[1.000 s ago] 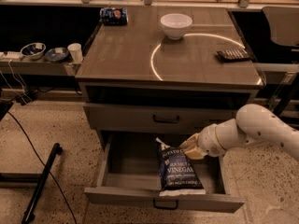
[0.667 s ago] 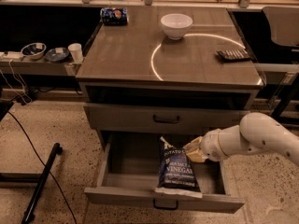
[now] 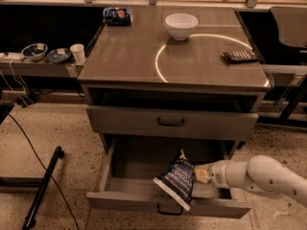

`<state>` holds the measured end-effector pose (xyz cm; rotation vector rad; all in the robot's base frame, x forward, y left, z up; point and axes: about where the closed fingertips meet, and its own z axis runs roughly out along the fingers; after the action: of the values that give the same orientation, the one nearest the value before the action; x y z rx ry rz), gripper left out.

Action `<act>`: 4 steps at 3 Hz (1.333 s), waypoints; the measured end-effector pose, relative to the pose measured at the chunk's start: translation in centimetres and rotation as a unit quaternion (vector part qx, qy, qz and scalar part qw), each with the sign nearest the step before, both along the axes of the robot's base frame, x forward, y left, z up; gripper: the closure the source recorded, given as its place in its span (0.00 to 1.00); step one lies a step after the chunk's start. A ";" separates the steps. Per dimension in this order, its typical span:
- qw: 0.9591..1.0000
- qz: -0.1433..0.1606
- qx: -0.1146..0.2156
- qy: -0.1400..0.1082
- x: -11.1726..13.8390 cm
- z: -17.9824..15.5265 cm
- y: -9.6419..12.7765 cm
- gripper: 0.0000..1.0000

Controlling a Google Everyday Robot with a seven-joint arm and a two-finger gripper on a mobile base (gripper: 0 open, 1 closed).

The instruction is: Place blue chip bag into middle drawer

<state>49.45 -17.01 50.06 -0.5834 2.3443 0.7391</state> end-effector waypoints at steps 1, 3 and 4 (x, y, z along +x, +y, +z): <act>0.995 -0.100 0.018 0.015 2.4 -3.3 -1.3 1.00; 0.964 -0.263 0.036 0.023 10.0 -5.2 -4.0 0.62; 0.962 -0.272 0.035 0.018 10.4 -5.1 -4.3 0.31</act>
Offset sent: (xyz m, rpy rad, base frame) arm 0.1360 -0.0597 -0.0375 0.0529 0.0394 -0.6194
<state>59.83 -21.27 44.98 0.1138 2.3363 0.5695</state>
